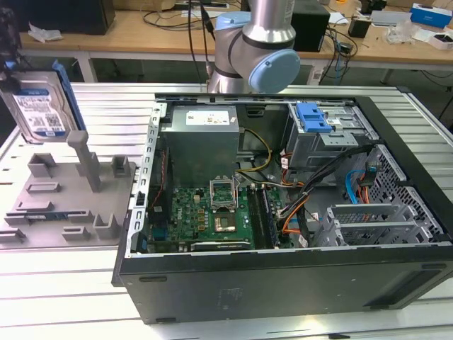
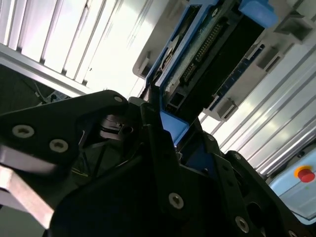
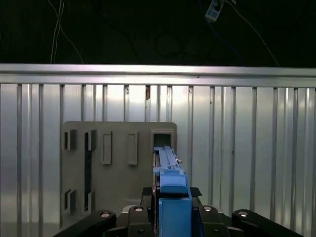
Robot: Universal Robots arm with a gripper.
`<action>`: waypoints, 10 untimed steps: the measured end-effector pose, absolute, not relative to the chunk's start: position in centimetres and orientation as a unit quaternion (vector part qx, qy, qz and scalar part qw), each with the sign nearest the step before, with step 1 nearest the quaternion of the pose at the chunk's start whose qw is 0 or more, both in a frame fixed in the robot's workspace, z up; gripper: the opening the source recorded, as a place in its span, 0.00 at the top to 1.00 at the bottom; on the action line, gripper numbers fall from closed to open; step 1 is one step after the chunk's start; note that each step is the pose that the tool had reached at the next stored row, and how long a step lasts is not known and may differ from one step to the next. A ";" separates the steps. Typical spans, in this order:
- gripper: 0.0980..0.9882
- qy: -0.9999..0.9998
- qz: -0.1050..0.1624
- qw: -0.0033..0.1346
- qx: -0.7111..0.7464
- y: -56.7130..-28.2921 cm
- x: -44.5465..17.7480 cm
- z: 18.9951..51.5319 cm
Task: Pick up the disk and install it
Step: 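Pick up the disk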
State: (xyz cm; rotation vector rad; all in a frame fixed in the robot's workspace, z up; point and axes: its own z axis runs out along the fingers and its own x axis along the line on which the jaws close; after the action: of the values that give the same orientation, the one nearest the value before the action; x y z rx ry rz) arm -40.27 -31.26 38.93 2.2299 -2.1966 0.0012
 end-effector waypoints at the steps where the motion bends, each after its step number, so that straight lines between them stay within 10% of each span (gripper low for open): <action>1: 0.70 -0.702 0.000 0.006 0.712 -31.3 -40.2 39.7; 10: 0.70 -0.702 0.000 0.006 0.712 -31.3 -39.6 44.4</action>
State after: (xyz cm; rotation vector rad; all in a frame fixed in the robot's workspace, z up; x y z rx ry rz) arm -39.56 -31.26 44.38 2.2300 -2.1965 0.0011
